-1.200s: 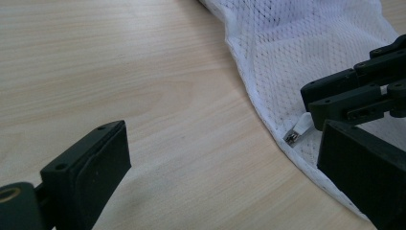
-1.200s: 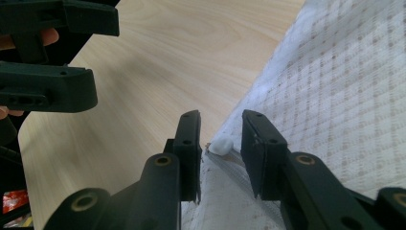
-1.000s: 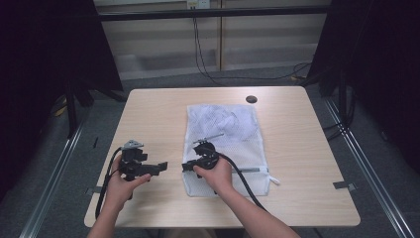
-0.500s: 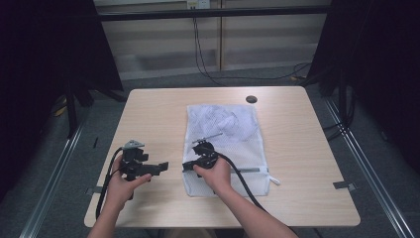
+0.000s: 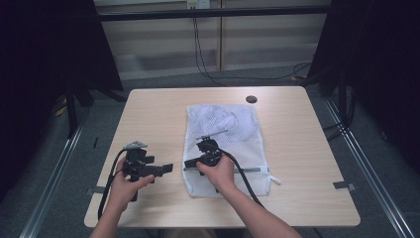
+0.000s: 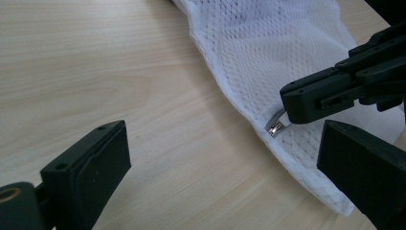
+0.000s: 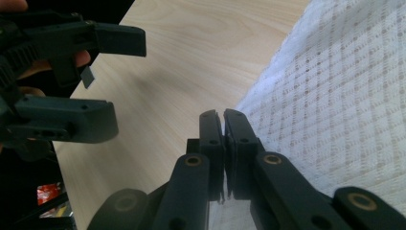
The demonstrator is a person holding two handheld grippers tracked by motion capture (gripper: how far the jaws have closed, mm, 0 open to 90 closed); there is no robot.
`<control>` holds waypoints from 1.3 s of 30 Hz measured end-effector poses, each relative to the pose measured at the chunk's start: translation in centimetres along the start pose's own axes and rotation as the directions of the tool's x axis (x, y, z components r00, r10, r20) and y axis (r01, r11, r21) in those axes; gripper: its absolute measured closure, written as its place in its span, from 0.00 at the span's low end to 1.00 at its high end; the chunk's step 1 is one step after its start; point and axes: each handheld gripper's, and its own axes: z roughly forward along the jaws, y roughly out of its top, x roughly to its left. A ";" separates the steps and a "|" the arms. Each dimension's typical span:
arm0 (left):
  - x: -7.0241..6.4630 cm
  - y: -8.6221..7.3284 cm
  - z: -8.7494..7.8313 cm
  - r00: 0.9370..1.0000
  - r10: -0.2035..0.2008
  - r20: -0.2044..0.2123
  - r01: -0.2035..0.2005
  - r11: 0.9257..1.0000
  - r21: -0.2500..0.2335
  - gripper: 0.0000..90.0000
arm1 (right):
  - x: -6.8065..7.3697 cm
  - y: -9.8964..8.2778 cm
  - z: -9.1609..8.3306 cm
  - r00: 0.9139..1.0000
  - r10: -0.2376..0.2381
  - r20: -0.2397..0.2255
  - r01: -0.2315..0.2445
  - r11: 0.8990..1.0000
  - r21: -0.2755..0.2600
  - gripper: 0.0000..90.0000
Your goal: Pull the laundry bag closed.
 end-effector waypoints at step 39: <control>0.0 -0.1 0.5 1.000 -0.014 0.000 0.014 0.999 0.031 0.05 | -0.4 -0.9 2.2 0.998 0.055 -0.006 -0.054 0.997 0.061 0.96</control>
